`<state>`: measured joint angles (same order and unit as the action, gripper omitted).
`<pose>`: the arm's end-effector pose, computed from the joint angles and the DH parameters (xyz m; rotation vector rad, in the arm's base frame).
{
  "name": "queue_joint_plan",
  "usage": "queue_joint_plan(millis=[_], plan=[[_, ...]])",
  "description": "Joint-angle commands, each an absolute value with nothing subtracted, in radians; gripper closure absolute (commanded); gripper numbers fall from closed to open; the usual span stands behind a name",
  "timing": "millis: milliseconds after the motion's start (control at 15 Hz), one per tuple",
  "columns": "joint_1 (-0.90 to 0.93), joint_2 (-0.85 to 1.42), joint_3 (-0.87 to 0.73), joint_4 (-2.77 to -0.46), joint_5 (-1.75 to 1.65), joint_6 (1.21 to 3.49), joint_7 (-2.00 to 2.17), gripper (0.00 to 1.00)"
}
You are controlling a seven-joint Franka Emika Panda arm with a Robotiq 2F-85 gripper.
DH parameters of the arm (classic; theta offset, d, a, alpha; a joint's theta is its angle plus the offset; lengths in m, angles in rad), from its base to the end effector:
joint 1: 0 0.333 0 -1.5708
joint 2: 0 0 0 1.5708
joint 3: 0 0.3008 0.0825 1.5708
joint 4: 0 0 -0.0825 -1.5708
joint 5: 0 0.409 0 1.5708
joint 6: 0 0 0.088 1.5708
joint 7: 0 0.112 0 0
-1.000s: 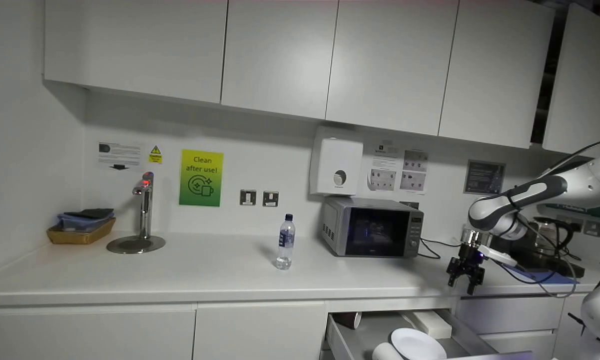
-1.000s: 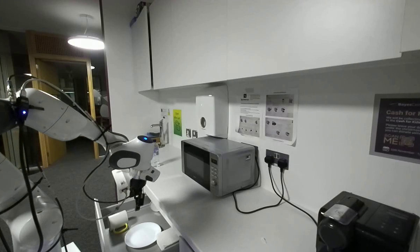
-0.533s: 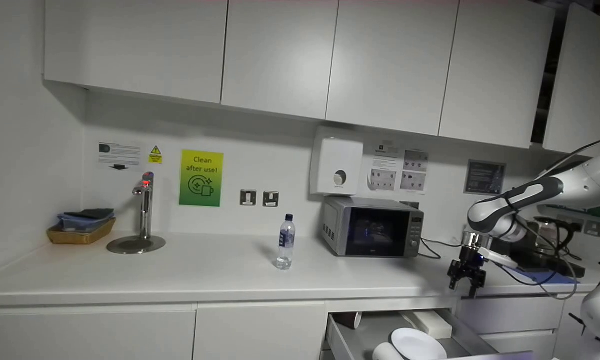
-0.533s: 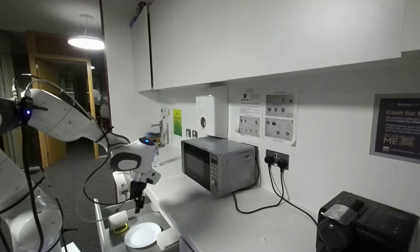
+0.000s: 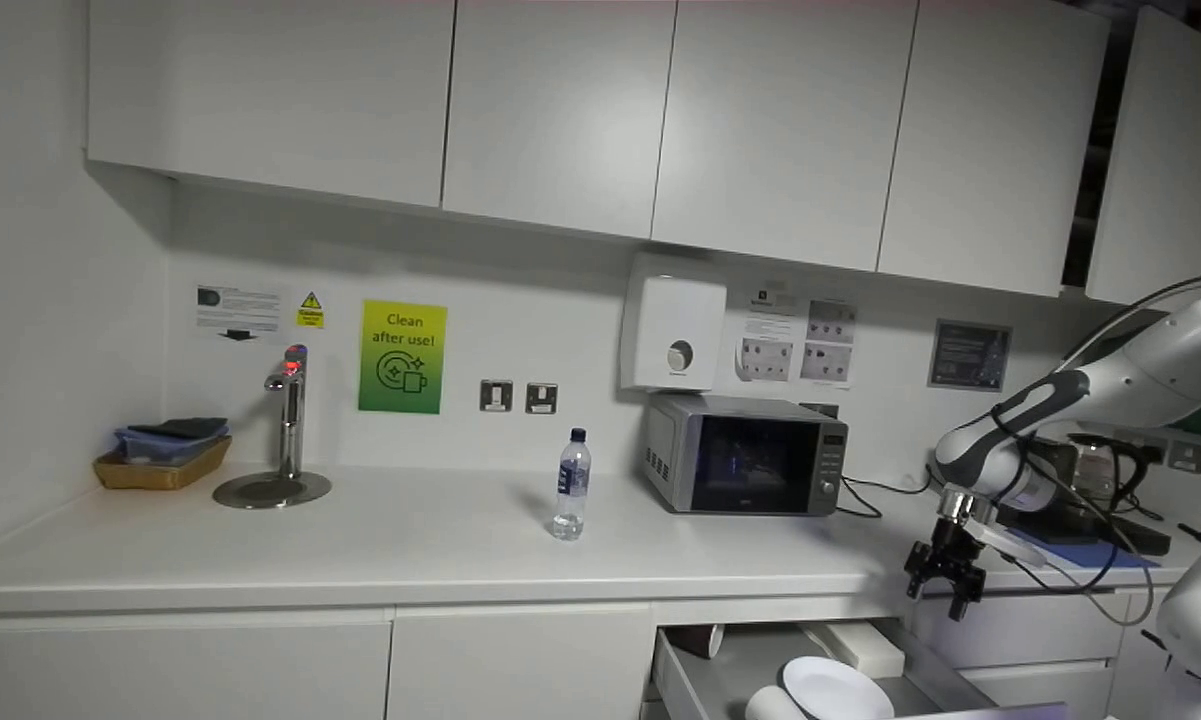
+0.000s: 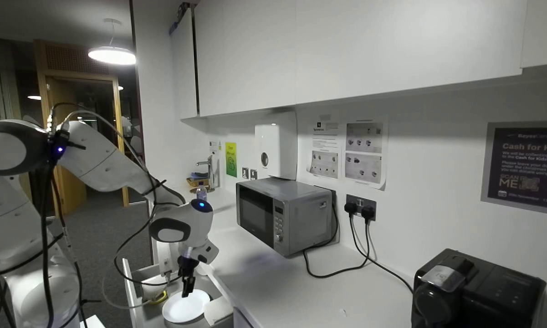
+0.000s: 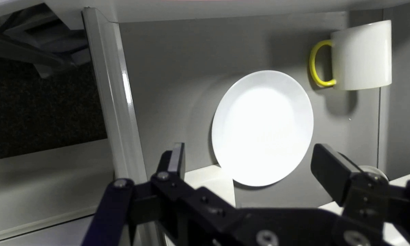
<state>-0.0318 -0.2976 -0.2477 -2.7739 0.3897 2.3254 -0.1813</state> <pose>0.3689 -0.0870 0.2485 -2.7291 0.5174 0.1252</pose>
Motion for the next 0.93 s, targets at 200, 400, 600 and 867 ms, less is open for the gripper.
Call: queue_joint_plan(millis=[200, 400, 600, 867], plan=[[-0.024, -0.129, -0.273, -2.751, 0.639, 2.379, -0.454, 0.0], [-0.038, -0.062, -0.245, -2.746, 0.69, 2.375, -0.537, 0.0], [-0.048, 0.011, -0.214, -2.741, 0.711, 2.396, -0.598, 0.0], [-0.053, 0.096, -0.154, -2.722, 0.774, 2.478, -0.639, 0.0]])
